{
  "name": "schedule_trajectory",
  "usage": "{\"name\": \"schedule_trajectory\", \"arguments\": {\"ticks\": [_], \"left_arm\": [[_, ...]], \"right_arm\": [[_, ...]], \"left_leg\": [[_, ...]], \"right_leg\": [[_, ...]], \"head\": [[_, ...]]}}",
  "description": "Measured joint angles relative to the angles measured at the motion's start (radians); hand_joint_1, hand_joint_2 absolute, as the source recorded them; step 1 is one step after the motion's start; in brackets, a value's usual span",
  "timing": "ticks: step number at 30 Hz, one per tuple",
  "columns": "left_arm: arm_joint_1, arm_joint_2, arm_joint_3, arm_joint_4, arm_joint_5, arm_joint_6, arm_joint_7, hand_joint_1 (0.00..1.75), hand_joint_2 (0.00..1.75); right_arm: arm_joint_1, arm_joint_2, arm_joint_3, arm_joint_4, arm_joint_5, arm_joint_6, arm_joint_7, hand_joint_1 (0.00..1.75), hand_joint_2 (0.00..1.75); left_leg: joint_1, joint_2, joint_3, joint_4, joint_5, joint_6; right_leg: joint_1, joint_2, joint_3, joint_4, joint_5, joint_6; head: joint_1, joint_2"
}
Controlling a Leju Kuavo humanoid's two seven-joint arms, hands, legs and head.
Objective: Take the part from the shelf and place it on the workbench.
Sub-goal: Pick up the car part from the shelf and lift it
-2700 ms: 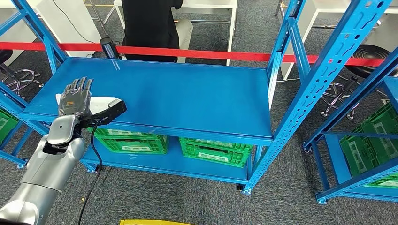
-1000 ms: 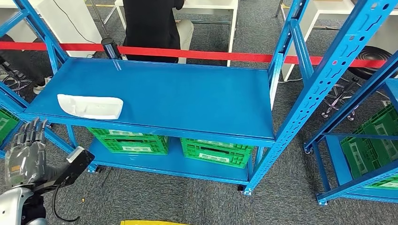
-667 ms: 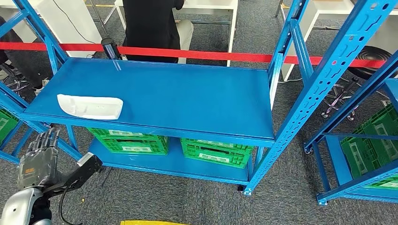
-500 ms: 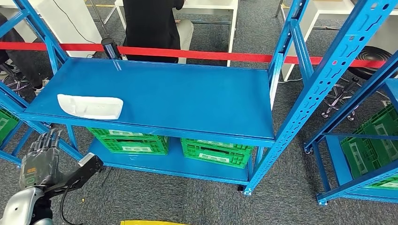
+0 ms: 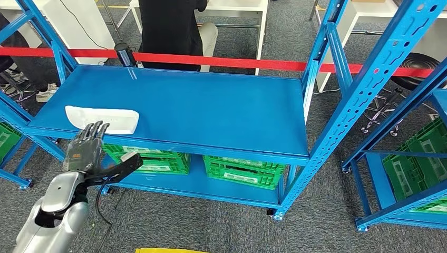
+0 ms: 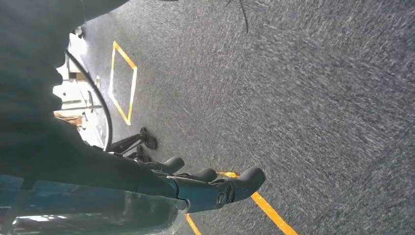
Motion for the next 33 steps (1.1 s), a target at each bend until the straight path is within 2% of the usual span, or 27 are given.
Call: {"name": "schedule_trajectory", "arguments": {"ticks": [5,8,16,19,25,33], "left_arm": [[-0.136,-0.012,-0.064,0.155,-0.013,0.062,-0.015,0.00,1.75],[-0.188,-0.022,-0.090,0.214,-0.017,0.071,-0.017,0.00,1.75],[-0.234,-0.036,-0.118,0.280,-0.017,0.073,-0.017,0.00,1.75],[-0.253,-0.039,-0.133,0.301,-0.014,0.073,-0.017,0.00,1.75],[-0.335,-0.049,-0.196,0.393,-0.008,0.061,-0.014,0.00,1.75],[-0.390,-0.069,-0.233,0.484,-0.008,0.027,0.009,0.00,1.75]], "right_arm": [[-0.022,-0.041,0.089,0.029,-0.099,-0.042,0.004,0.00,1.75],[-0.036,-0.059,0.130,0.048,-0.119,-0.051,0.003,0.00,1.75],[-0.048,-0.078,0.175,0.074,-0.127,-0.054,0.002,0.00,1.75],[-0.055,-0.089,0.200,0.086,-0.181,-0.079,-0.009,0.00,1.75],[-0.081,-0.126,0.307,0.104,-0.312,-0.146,-0.014,0.00,1.75],[-0.099,-0.166,0.448,0.108,-0.425,-0.209,0.012,0.00,1.75]], "left_leg": [[0.000,0.001,0.000,0.000,0.000,0.001],[0.000,0.001,0.000,0.001,0.000,0.001],[0.000,0.001,0.000,0.001,0.000,0.001],[0.000,0.001,0.000,0.001,0.000,0.001],[0.000,0.001,0.000,0.001,0.000,0.001],[0.000,0.001,-0.001,0.001,0.000,0.001]], "right_leg": [[0.000,0.000,0.000,0.000,0.000,0.000],[0.000,0.000,0.000,0.000,0.000,0.000],[0.000,0.001,0.000,0.000,0.000,0.000],[0.000,0.000,0.000,0.000,0.000,0.000],[0.000,0.001,0.000,0.000,0.000,0.000],[-0.001,0.001,0.000,0.000,0.000,0.000]], "head": [[0.000,0.000],[0.000,0.000],[0.000,0.000],[0.000,0.000],[0.000,0.000],[0.000,0.000]]}}
